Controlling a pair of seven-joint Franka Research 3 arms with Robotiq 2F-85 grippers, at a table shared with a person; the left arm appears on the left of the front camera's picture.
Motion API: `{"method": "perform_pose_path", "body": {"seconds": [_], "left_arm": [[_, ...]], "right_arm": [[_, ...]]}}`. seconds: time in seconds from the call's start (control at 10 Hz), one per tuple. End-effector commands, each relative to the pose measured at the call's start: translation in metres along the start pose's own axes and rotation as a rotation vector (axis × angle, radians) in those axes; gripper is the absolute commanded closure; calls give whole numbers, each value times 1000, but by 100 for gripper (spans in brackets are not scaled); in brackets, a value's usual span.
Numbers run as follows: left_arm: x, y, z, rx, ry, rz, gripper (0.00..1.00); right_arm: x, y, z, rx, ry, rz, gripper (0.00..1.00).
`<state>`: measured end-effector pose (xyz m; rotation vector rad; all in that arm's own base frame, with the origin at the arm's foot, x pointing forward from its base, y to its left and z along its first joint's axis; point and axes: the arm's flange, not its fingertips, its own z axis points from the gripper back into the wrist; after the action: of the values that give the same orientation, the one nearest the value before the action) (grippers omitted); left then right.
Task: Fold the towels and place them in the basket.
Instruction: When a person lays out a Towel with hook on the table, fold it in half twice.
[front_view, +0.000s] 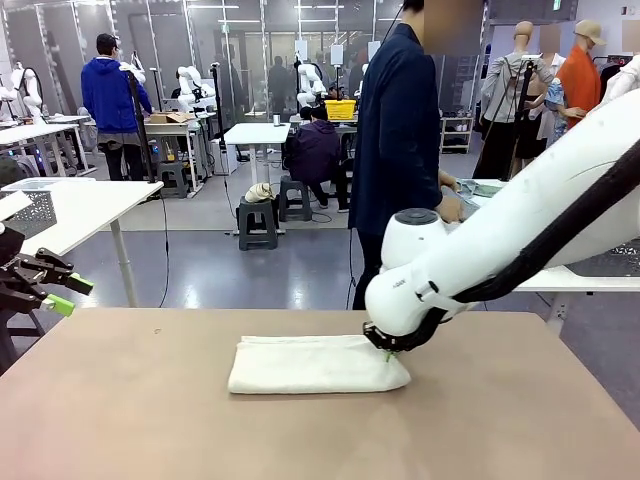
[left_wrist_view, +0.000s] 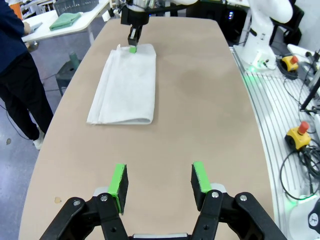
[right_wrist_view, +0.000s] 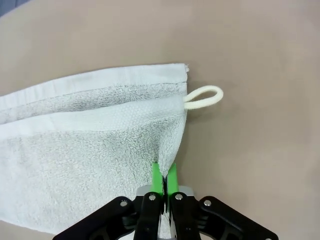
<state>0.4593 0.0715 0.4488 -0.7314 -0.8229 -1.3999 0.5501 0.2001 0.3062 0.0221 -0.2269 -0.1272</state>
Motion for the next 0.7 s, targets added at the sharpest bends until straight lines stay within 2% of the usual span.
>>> {"method": "perform_pose_path", "body": {"seconds": [0.0, 0.3, 0.6], "left_arm": [[1, -3, 0, 7, -2, -3, 34], [1, -3, 0, 7, -2, -3, 34], [1, -3, 0, 7, -2, -3, 34]], "right_arm": [[-10, -26, 11, -25, -66, 0, 100], [-8, -52, 20, -39, -84, -12, 100], [1, -35, 42, -48, -122, 23, 100]]}}
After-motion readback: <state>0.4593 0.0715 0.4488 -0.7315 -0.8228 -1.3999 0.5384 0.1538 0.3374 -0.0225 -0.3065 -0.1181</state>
